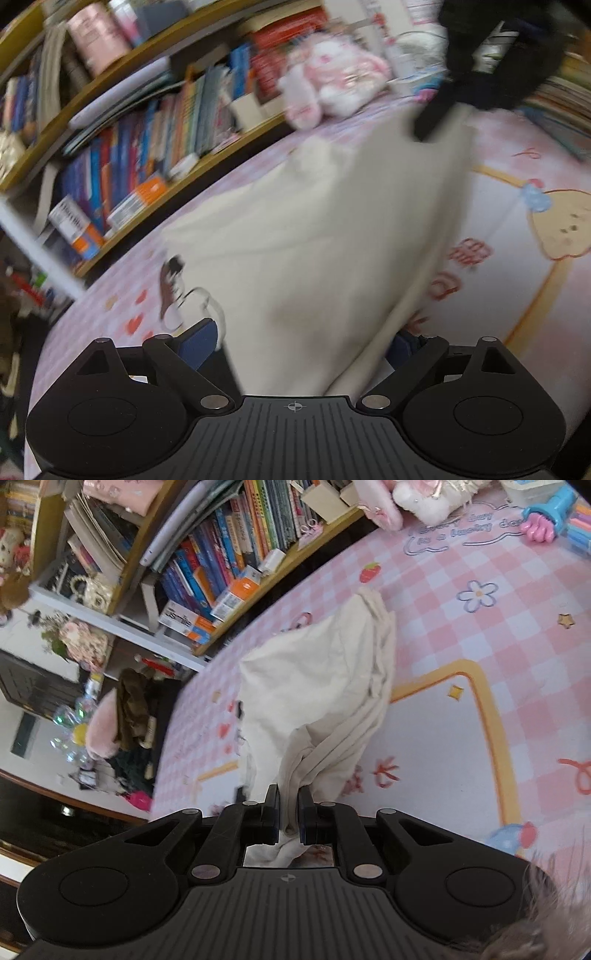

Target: Fold clothes

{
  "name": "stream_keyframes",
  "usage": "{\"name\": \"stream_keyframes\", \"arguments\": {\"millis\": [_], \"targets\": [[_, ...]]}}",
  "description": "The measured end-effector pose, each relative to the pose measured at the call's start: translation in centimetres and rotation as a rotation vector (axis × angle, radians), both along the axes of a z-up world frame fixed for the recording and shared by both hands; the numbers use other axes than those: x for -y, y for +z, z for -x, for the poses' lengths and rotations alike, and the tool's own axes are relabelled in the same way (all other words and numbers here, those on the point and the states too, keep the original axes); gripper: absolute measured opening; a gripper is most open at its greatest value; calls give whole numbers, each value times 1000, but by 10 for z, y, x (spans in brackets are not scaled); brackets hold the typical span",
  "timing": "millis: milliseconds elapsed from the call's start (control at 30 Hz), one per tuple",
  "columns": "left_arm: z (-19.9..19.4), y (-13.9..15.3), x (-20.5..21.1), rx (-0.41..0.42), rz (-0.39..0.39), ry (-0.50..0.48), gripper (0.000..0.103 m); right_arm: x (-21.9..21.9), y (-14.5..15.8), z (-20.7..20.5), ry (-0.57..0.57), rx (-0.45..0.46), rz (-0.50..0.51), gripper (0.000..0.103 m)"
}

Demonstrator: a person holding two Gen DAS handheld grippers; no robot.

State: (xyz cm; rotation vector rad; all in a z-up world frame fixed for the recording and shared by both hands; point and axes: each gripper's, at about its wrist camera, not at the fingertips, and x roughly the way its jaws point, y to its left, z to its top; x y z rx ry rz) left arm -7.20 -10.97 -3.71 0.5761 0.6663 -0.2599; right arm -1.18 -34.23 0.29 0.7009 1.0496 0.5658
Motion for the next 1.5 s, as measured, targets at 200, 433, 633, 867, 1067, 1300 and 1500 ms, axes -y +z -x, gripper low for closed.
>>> {"name": "stream_keyframes", "arguments": {"millis": [200,433,633,867,1067,1300,1500], "targets": [[-1,3,-2,-5,-10,-11,94,-10,-2,12,107,92,248,41],[-8,9,-4,-49,19,-30,94,-49,14,47,442,448,598,75],[-15,15,-11,-90,75,-13,94,-88,0,82,727,768,851,79],[-3,10,-10,-78,44,-42,94,-121,-41,99,909,1034,1133,61],[19,-3,-10,-14,-108,-91,93,-121,-32,94,891,1031,1123,17],[32,-12,-22,52,-246,-101,71,-120,-10,89,816,1041,1113,16],[38,-19,-32,86,-344,-145,54,-118,-12,88,827,1034,1127,16]]}}
